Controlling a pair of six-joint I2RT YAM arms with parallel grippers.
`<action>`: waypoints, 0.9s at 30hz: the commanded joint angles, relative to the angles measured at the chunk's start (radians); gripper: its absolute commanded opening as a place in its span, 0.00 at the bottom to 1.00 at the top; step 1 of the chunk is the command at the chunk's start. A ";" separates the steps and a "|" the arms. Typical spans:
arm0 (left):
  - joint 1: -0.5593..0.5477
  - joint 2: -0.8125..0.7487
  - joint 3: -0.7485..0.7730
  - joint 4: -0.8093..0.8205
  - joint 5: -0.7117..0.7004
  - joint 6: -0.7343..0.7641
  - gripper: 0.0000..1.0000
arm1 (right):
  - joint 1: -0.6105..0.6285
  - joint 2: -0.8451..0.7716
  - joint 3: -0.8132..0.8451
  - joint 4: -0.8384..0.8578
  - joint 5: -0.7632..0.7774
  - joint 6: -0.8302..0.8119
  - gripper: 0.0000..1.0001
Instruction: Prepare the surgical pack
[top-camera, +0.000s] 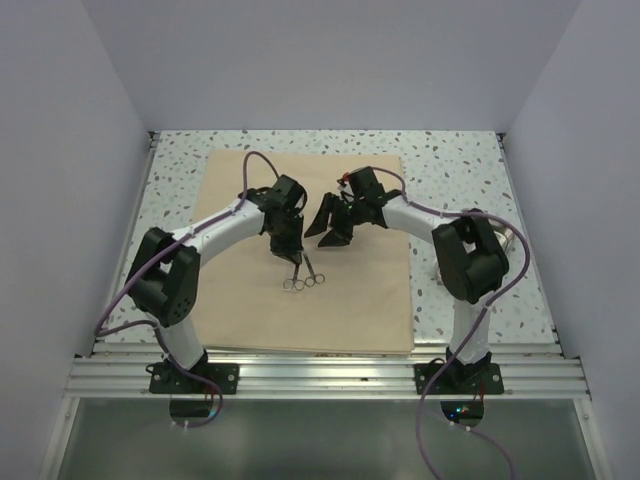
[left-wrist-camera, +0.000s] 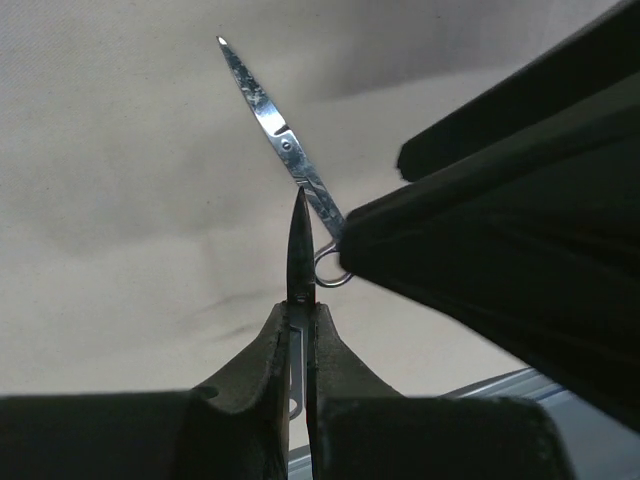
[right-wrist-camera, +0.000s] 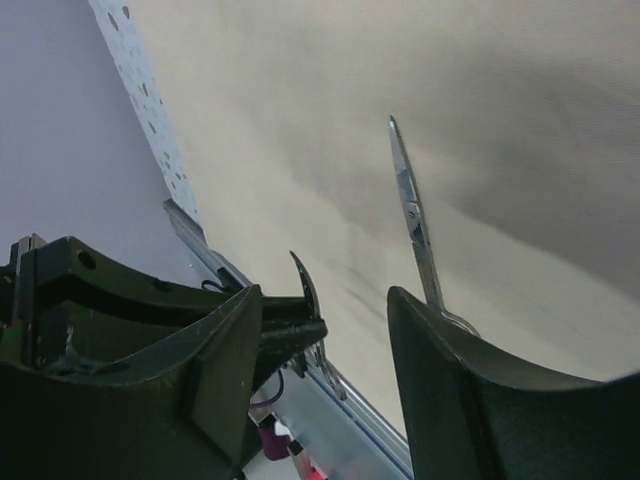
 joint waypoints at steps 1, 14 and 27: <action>0.008 -0.052 -0.008 0.041 0.058 0.012 0.00 | 0.035 0.024 0.052 0.097 -0.042 0.061 0.57; 0.013 -0.081 -0.007 0.068 0.097 0.010 0.00 | 0.092 0.051 0.020 0.105 -0.046 0.083 0.18; 0.134 -0.162 -0.073 0.111 0.123 0.072 0.66 | -0.102 -0.047 0.227 -0.564 0.306 -0.303 0.00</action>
